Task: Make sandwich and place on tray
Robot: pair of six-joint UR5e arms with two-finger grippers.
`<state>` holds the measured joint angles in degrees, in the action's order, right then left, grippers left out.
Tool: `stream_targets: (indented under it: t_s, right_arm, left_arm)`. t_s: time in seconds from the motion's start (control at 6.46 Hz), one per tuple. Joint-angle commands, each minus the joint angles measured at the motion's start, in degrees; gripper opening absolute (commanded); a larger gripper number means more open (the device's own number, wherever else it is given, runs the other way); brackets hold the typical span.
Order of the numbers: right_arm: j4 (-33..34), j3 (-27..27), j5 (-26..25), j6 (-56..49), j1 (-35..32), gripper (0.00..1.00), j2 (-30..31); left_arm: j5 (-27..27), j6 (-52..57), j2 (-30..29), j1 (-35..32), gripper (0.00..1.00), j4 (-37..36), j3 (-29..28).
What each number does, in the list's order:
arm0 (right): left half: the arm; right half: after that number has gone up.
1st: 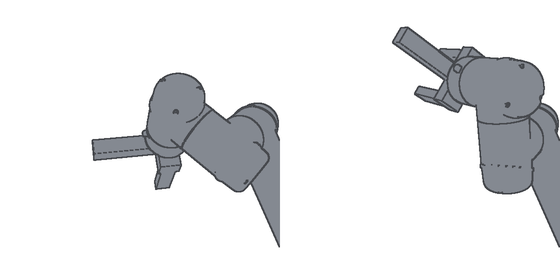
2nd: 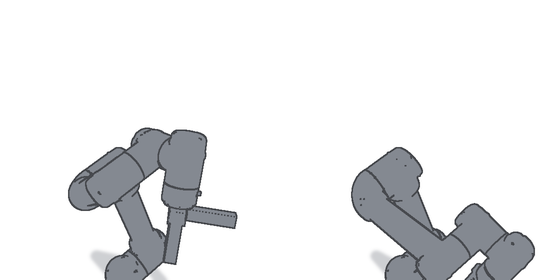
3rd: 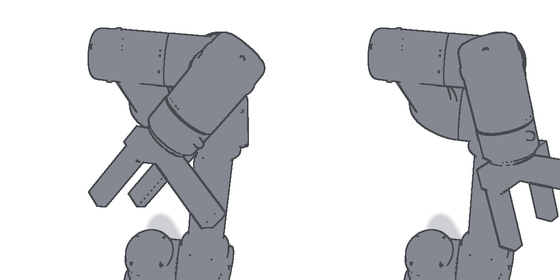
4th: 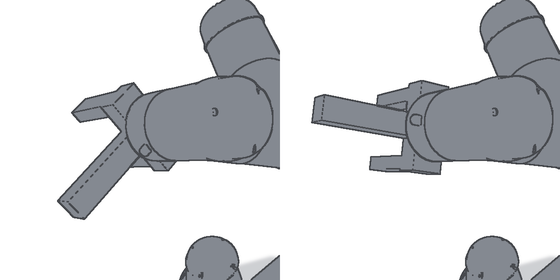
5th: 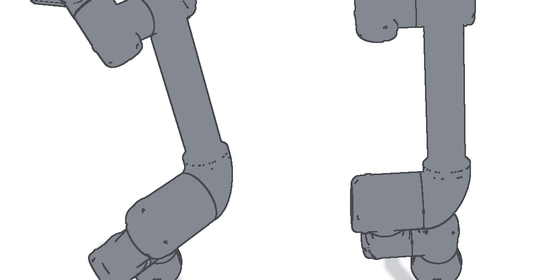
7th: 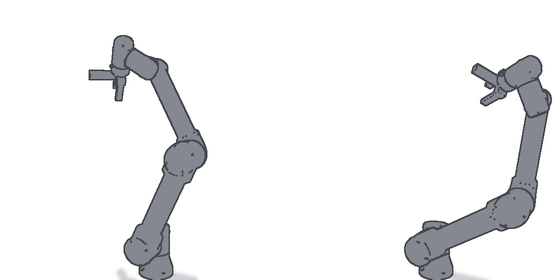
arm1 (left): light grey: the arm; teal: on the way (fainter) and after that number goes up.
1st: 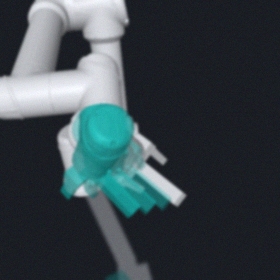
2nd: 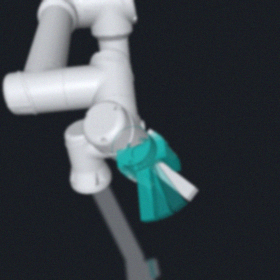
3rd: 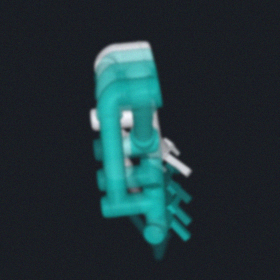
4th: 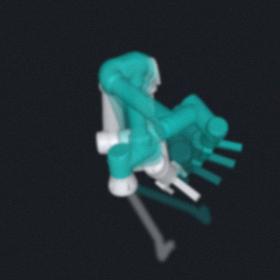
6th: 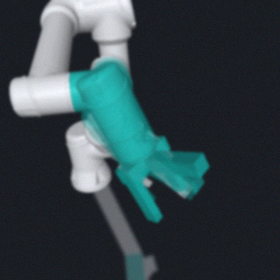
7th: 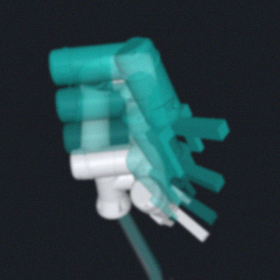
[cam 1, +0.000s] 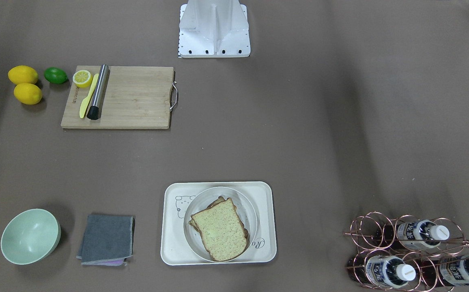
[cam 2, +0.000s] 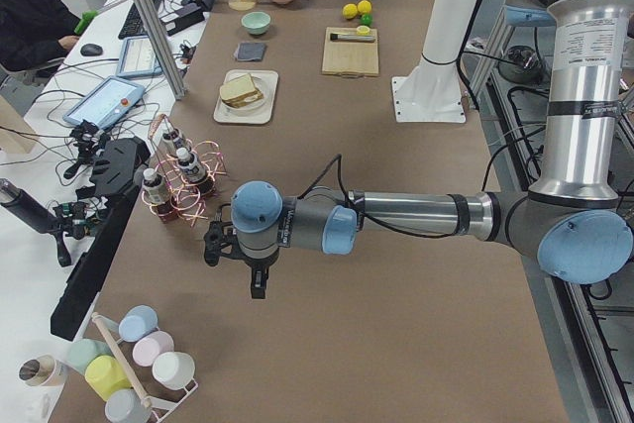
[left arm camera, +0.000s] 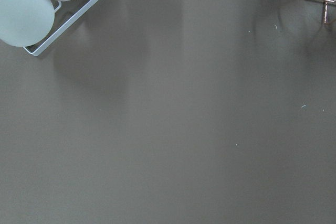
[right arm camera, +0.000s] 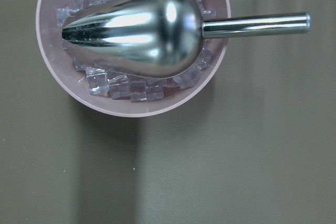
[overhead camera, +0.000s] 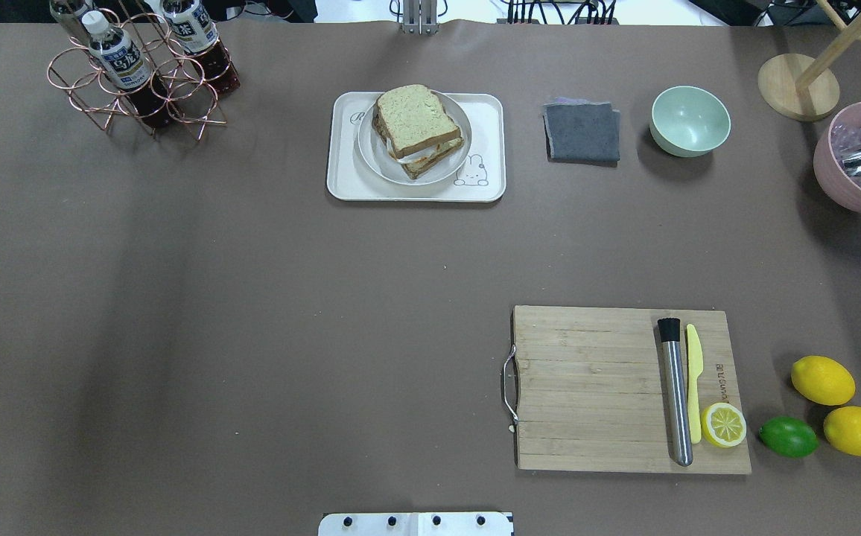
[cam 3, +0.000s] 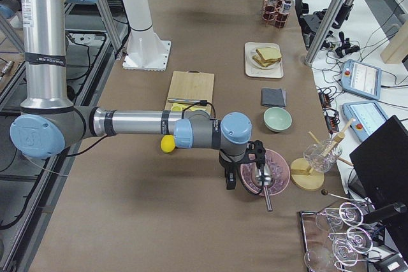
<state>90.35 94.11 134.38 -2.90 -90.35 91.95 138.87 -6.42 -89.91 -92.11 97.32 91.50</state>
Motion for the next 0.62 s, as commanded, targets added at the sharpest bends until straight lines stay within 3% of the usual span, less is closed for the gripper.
stream_targets:
  t_s: [0.0,0.46]
  right_arm:
    - [0.0,0.0,0.0,0.1,0.0,0.99,0.0]
    - [-0.1,0.4,0.0,0.0,0.0,0.99,0.0]
  left_arm:
    - [0.0,0.0,0.0,0.0,0.97,0.0,0.2]
    - [0.0,0.2,0.3,0.0,0.97,0.1,0.1]
